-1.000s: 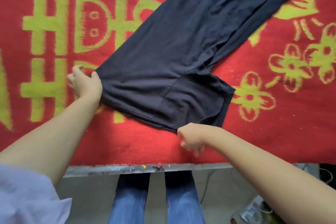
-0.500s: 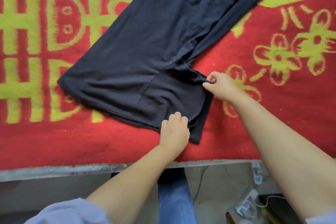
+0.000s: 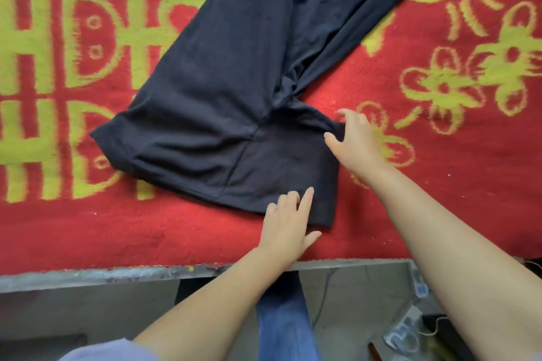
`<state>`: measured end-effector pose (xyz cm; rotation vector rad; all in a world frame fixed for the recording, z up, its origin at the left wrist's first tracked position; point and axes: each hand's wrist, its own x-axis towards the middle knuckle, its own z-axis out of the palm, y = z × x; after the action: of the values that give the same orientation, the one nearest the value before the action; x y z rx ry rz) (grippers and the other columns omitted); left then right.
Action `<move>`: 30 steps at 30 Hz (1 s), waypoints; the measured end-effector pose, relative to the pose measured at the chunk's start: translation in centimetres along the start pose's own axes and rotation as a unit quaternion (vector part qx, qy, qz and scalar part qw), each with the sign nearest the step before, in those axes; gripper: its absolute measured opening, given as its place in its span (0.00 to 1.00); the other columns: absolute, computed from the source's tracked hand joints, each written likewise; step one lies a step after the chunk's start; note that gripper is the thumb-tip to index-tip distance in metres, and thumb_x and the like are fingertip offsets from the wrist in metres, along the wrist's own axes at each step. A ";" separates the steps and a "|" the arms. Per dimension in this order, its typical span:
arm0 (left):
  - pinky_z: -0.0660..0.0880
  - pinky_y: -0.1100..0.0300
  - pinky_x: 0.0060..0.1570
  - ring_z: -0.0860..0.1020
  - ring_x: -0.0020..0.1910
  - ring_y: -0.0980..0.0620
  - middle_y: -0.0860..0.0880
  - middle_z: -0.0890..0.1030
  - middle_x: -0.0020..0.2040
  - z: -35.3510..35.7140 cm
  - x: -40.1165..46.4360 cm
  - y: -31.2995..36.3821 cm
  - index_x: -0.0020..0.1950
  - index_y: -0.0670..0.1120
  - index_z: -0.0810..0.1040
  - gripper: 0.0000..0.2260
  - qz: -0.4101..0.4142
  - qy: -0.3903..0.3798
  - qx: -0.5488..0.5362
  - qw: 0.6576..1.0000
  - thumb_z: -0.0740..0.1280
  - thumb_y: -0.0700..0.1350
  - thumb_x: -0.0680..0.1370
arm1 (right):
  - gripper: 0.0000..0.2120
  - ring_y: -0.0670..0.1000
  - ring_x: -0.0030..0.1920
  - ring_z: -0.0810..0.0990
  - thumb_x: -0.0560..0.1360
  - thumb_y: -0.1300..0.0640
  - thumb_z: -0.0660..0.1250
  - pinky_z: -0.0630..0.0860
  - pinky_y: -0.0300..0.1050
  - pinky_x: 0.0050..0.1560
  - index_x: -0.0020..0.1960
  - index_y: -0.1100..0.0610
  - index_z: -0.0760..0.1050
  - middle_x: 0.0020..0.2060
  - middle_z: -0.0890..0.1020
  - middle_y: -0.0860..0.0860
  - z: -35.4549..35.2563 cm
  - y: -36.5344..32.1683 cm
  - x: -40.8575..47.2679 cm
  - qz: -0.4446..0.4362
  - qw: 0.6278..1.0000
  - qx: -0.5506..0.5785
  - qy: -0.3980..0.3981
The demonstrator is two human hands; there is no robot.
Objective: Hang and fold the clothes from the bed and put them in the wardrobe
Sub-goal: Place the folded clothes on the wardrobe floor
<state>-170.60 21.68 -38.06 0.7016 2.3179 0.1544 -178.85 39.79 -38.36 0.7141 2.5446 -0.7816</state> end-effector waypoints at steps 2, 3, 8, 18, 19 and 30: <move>0.69 0.54 0.56 0.72 0.60 0.48 0.47 0.70 0.66 0.8 -0.3 -1.0 0.77 0.48 0.59 0.38 0.021 0.026 0.072 0.997 0.70 0.55 0.71 | 0.26 0.61 0.65 0.67 0.76 0.50 0.66 0.61 0.50 0.66 0.70 0.60 0.66 0.64 0.70 0.60 0.6 0.1 0.2 -0.043 0.998 -0.050 -0.003; 0.73 0.55 0.52 0.76 0.55 0.49 0.48 0.75 0.63 1.1 -0.7 -1.5 0.73 0.49 0.67 0.38 0.033 0.051 0.097 0.993 0.73 0.53 0.66 | 0.24 0.61 0.65 0.66 0.76 0.49 0.66 0.61 0.50 0.66 0.68 0.60 0.68 0.63 0.70 0.60 0.8 0.0 0.3 -0.049 0.996 -0.069 -0.009; 0.73 0.58 0.43 0.77 0.45 0.50 0.51 0.78 0.49 0.4 0.6 -3.3 0.71 0.49 0.70 0.30 0.038 0.105 0.095 0.989 0.70 0.44 0.69 | 0.09 0.58 0.51 0.75 0.75 0.54 0.65 0.70 0.47 0.48 0.49 0.59 0.76 0.49 0.78 0.58 -1.0 -1.7 1.9 -0.004 0.990 -0.104 -0.099; 0.75 0.53 0.48 0.78 0.41 0.46 0.42 0.81 0.45 -4.8 -0.1 -10.4 0.47 0.41 0.78 0.10 -0.323 0.136 -0.831 0.433 0.58 0.33 0.78 | 0.03 0.51 0.34 0.84 0.78 0.66 0.62 0.80 0.42 0.32 0.46 0.63 0.73 0.41 0.80 0.59 -3.3 -13.5 4.2 0.184 0.815 0.496 -0.238; 0.75 0.54 0.46 0.78 0.41 0.46 0.42 0.80 0.46 -5.1 0.0 -11.6 0.49 0.42 0.76 0.08 -0.343 0.137 -0.837 0.404 0.58 0.34 0.78 | 0.03 0.54 0.40 0.84 0.78 0.65 0.61 0.81 0.45 0.36 0.50 0.65 0.72 0.46 0.80 0.61 -2.4 -15.1 4.4 0.185 0.810 0.515 -0.211; 0.62 0.48 0.68 0.67 0.67 0.41 0.41 0.70 0.67 -11.3 -0.6 -26.3 0.70 0.41 0.67 0.25 -0.229 0.315 -0.186 0.902 0.68 0.42 0.74 | 0.47 0.60 0.76 0.35 0.72 0.53 0.65 0.35 0.64 0.72 0.78 0.53 0.35 0.76 0.36 0.61 11.1 -13.4 -7.6 -0.327 0.867 -0.316 -0.202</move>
<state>-189.30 -0.01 -37.07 -0.1323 2.8663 0.6664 -178.16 20.81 -37.77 -0.5016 2.3931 -0.1789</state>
